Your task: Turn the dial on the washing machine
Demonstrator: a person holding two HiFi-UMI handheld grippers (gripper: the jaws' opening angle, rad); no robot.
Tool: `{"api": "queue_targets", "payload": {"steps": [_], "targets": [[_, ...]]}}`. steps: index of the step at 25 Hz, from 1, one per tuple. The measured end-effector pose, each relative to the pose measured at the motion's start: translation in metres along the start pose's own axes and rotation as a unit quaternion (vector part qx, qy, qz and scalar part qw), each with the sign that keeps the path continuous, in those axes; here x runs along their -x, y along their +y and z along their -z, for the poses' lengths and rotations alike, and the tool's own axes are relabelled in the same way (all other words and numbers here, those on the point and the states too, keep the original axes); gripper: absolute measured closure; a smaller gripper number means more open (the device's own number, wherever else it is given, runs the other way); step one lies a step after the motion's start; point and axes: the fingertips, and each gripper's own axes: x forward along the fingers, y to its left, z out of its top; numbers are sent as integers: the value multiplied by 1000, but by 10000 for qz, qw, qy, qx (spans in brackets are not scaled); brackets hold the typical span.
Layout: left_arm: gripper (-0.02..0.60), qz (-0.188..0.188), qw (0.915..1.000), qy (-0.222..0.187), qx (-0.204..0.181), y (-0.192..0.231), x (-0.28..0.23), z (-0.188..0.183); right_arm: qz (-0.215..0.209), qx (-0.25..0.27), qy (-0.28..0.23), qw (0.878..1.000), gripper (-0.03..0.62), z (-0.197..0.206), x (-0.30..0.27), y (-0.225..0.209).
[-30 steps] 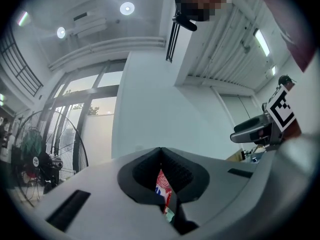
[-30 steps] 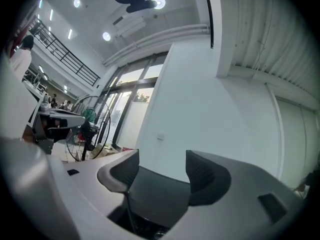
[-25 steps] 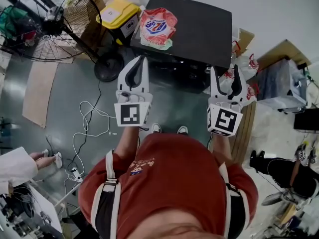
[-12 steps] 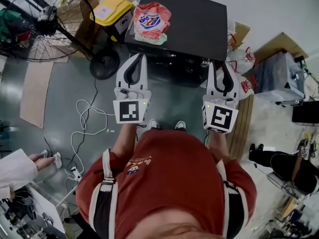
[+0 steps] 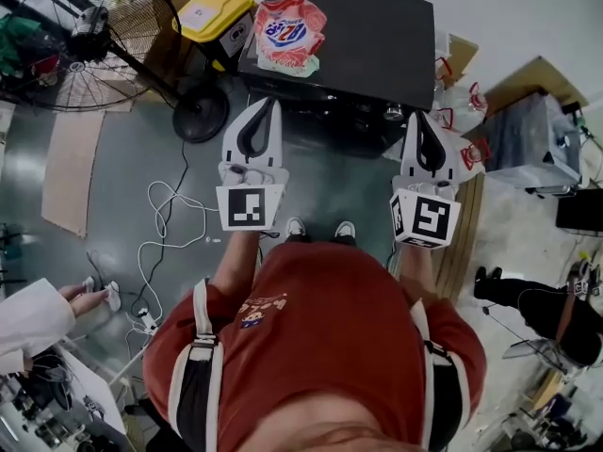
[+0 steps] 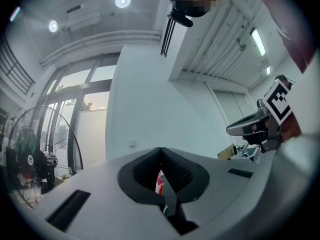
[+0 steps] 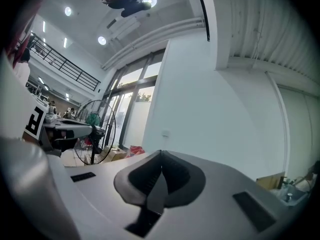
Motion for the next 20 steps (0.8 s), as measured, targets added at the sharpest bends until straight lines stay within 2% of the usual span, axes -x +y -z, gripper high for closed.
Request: {"api": "queue_targets", "payload": {"steps": [8,20], "targets": [[572,0,9999,-104,-31,-2,3,-8,-7,13,-28,10000,585,-3,5,1],[572,56,10000,-14,27,-6,3,-3,-51,-12,63,10000,585,1,5,3]]}}
